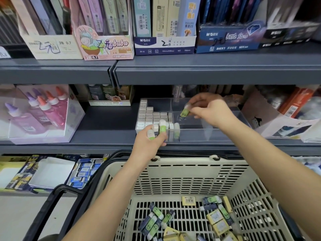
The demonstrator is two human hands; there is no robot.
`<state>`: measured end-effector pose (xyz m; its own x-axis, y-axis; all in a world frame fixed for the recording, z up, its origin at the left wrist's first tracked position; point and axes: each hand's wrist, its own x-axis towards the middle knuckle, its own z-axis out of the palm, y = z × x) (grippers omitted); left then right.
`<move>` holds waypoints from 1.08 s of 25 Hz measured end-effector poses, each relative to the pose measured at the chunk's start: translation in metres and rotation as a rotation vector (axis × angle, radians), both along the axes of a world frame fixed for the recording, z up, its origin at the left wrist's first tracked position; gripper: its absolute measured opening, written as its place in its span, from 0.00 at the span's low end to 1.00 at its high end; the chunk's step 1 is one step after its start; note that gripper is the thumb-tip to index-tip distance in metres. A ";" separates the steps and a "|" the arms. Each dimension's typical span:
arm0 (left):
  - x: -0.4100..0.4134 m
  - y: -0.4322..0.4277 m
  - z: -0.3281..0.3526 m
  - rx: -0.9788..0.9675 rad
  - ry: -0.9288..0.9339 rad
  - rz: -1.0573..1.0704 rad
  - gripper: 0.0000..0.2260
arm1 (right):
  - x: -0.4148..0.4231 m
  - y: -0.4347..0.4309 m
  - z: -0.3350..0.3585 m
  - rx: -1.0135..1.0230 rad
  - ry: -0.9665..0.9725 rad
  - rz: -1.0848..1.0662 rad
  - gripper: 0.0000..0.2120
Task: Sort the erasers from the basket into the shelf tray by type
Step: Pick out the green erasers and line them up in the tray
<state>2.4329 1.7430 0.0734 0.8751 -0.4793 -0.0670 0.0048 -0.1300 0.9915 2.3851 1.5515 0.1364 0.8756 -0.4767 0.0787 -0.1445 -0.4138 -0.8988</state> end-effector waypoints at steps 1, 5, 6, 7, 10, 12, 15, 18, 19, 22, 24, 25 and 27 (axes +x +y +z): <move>-0.001 -0.001 -0.001 -0.020 0.014 0.023 0.05 | 0.007 -0.001 -0.002 -0.042 0.029 -0.007 0.11; 0.000 -0.002 -0.007 -0.084 0.085 0.062 0.05 | 0.022 0.002 -0.021 -0.090 0.175 0.062 0.10; 0.000 -0.002 -0.007 -0.093 0.096 0.066 0.06 | 0.024 0.002 -0.024 -0.104 0.197 0.089 0.10; 0.000 -0.002 -0.007 -0.102 0.101 0.069 0.07 | 0.024 0.002 -0.028 -0.119 0.218 0.118 0.09; 0.000 -0.003 -0.005 -0.110 0.091 0.068 0.11 | 0.027 0.002 -0.037 -0.221 0.284 0.180 0.08; -0.001 -0.002 -0.004 -0.108 0.077 0.053 0.09 | 0.027 0.002 -0.041 -0.257 0.307 0.188 0.06; -0.002 -0.002 -0.003 -0.131 0.073 0.033 0.08 | 0.024 0.001 -0.040 -0.337 0.344 0.219 0.06; -0.002 -0.002 -0.002 -0.144 0.062 0.029 0.08 | 0.014 0.009 -0.030 -0.460 0.249 0.146 0.08; -0.002 -0.002 -0.001 -0.133 0.052 0.027 0.08 | 0.009 0.013 -0.026 -0.434 0.185 0.117 0.07; -0.005 -0.006 0.004 -0.121 0.022 -0.017 0.08 | -0.008 0.028 -0.018 -0.224 0.100 0.212 0.07; -0.008 -0.011 0.007 -0.128 0.017 -0.041 0.07 | -0.016 0.032 -0.016 -0.138 0.106 0.275 0.03; -0.009 -0.012 0.008 -0.122 0.021 -0.030 0.06 | -0.018 0.029 -0.015 -0.099 0.096 0.270 0.02; -0.006 -0.011 0.008 -0.088 0.032 0.014 0.06 | -0.016 0.017 -0.011 -0.007 0.061 0.200 0.02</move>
